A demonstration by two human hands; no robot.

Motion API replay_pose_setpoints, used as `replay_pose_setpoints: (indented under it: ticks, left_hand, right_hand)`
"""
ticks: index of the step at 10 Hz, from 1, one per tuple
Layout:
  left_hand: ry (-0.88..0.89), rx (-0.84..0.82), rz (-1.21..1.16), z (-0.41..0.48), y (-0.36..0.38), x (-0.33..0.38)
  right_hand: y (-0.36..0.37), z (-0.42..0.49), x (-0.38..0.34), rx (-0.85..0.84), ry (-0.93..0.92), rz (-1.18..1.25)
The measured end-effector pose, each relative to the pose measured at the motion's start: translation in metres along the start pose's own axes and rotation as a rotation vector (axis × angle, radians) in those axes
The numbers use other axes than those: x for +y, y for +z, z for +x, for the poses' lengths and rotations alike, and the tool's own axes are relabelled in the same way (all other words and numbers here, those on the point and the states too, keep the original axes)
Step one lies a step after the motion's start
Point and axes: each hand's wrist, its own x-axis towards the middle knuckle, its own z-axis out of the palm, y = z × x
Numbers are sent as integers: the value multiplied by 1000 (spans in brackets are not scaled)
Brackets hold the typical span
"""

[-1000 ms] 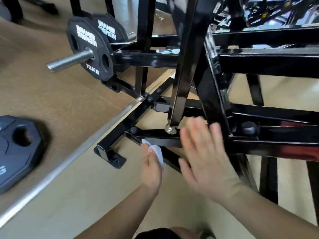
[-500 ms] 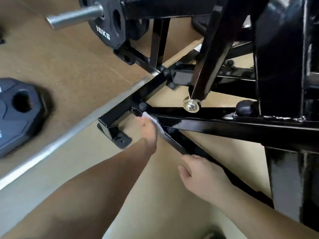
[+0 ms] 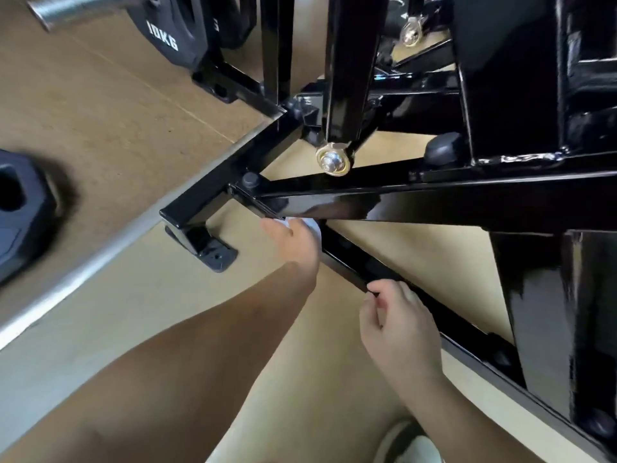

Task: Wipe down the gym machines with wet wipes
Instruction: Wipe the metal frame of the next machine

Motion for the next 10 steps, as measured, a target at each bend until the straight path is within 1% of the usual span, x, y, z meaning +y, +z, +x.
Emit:
replay_pose_setpoints:
  ticks: [1,2,3,4,5,6,7,8,9,10]
  left_hand:
    - [-30,14,160,-18,22,-35]
    - [20,-201,244,-53,37,-63]
    - [-111,-225,155,-48,37,-71]
    - [-152,-169,-83,-22,18,-36]
    - [-197,-145,-142,-37,20,-16]
    - [-293,-364,-26,-81,20,-24]
    - [-315,-525,83,-96,7,-30]
    - [-342,-580,-9,-96,2,-26]
    - [-320,-688,23,-108,-3,-21]
    - [-345,-787,-20,-103,-10,-28]
  right_hand:
    - [1,-7,8,-24,87,76]
    - [0,-14,16,-36,268,185]
    - [-1,-20,26,-55,331,218]
    - [-4,-23,36,-150,346,247]
    - [-3,-21,37,-177,352,320]
    - [-5,-14,30,-115,345,435]
    - [-11,-5,22,-110,370,530]
    - [-9,8,21,-84,444,442]
    - [-4,17,18,-20,483,343]
    - [2,17,7,-3,316,340]
